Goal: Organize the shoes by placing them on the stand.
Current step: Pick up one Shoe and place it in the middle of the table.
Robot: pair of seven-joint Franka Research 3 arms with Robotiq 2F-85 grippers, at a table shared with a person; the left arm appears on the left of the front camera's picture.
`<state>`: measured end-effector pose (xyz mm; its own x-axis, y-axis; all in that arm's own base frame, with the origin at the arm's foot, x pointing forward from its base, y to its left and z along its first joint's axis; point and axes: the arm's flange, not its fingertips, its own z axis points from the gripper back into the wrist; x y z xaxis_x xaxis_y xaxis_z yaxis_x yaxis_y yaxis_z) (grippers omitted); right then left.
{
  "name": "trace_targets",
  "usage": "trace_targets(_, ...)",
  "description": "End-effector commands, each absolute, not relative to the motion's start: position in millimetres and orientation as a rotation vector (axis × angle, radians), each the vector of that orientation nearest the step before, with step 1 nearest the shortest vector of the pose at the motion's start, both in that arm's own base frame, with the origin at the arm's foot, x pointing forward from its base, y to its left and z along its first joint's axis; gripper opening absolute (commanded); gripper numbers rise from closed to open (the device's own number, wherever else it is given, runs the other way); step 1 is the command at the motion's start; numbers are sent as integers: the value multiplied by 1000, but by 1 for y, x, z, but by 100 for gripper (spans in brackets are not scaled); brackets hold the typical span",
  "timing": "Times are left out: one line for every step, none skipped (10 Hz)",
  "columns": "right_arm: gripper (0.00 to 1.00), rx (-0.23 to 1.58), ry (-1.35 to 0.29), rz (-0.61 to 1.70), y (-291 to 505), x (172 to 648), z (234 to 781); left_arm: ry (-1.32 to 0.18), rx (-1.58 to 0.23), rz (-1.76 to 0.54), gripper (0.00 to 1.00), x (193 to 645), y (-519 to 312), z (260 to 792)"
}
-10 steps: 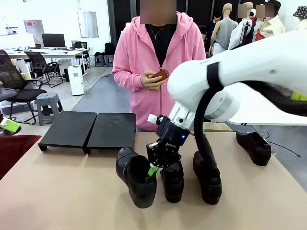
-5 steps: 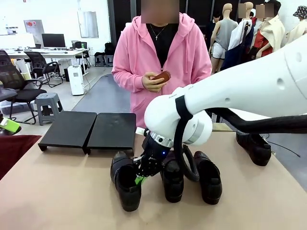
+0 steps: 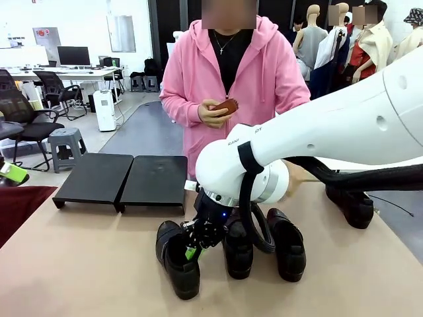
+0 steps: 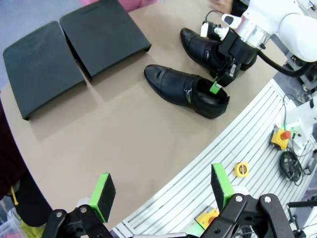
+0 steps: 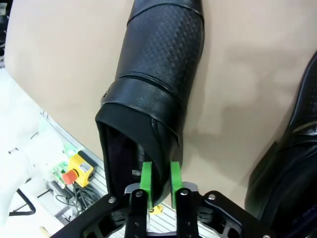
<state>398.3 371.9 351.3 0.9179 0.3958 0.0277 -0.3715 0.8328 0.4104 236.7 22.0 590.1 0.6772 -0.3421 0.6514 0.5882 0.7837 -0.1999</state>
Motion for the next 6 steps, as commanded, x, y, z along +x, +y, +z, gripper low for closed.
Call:
trace_targets(100,408,58,371,383,398,364,-637,-426,-556,100,236,24,590)
trace_targets(100,384,45,375,386,393,370,-637,-426,-556,100,236,24,590)
trace_targets(100,313,-15,395,394,385,384,-637,-426,-556,100,236,24,590)
trace_targets(100,238,-79,447,404,374,401,-637,-426,-556,100,236,24,590)
trace_targets(100,137,-183,501,417,358,421,-637,-426,-556,100,236,24,590)
trace_targets(100,40,-232,564,431,338,438,-637,-426,-556,100,236,24,590)
